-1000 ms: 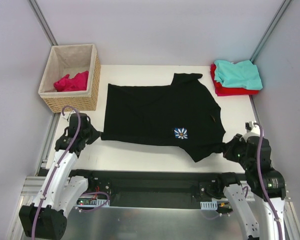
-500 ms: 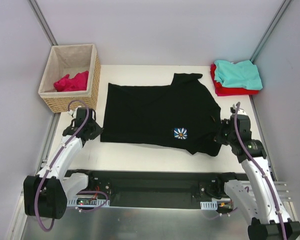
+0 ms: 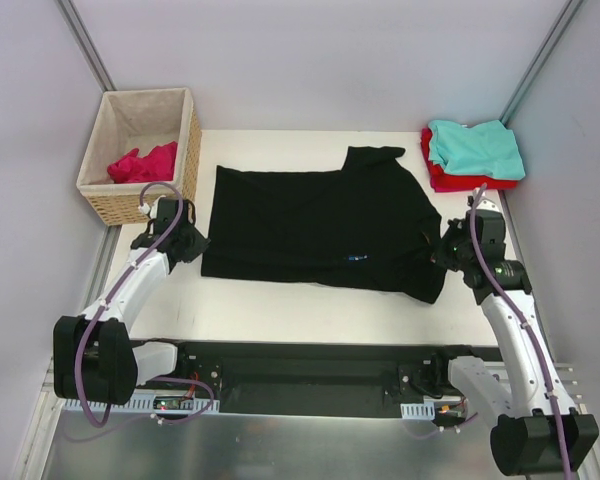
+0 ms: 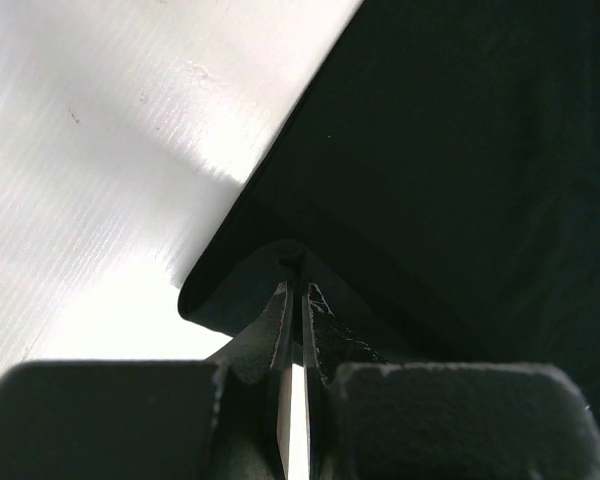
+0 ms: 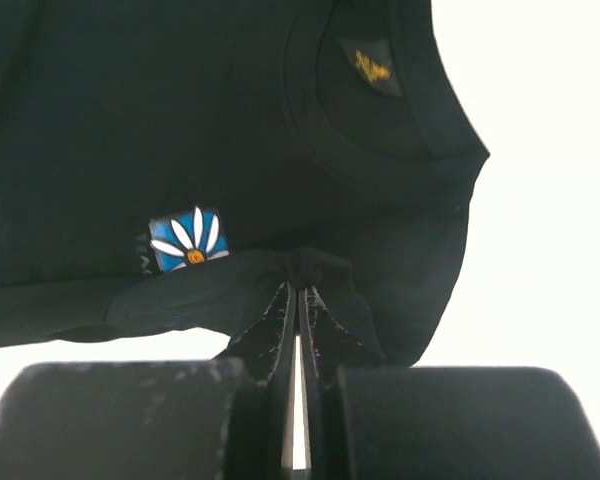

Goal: Fold and stack the t-shirts

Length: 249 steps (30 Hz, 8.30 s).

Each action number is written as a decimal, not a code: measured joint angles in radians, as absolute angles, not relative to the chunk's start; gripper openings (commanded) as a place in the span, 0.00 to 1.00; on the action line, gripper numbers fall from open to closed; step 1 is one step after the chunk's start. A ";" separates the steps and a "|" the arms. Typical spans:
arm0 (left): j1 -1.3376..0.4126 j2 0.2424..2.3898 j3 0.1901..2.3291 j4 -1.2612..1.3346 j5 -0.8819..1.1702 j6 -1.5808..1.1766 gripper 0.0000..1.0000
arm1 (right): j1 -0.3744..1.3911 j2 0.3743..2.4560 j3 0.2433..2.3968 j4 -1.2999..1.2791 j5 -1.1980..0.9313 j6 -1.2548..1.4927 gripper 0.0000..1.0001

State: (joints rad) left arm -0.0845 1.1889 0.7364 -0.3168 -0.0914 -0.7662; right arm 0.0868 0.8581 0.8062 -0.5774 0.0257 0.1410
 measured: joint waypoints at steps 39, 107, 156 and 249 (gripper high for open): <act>-0.093 1.375 0.819 -0.281 -0.088 -0.765 0.43 | 0.032 0.962 0.824 -0.503 0.010 0.150 0.01; -0.112 1.369 0.828 -0.243 -0.123 -0.765 0.99 | 0.121 1.892 1.393 -0.382 -0.084 0.191 0.96; -0.119 1.390 0.818 -0.243 -0.089 -0.766 0.99 | 0.308 1.568 0.885 -0.236 0.013 0.180 0.41; -0.119 1.400 0.818 -0.243 -0.091 -0.757 0.99 | 0.325 1.982 1.468 -0.275 -0.093 0.171 0.35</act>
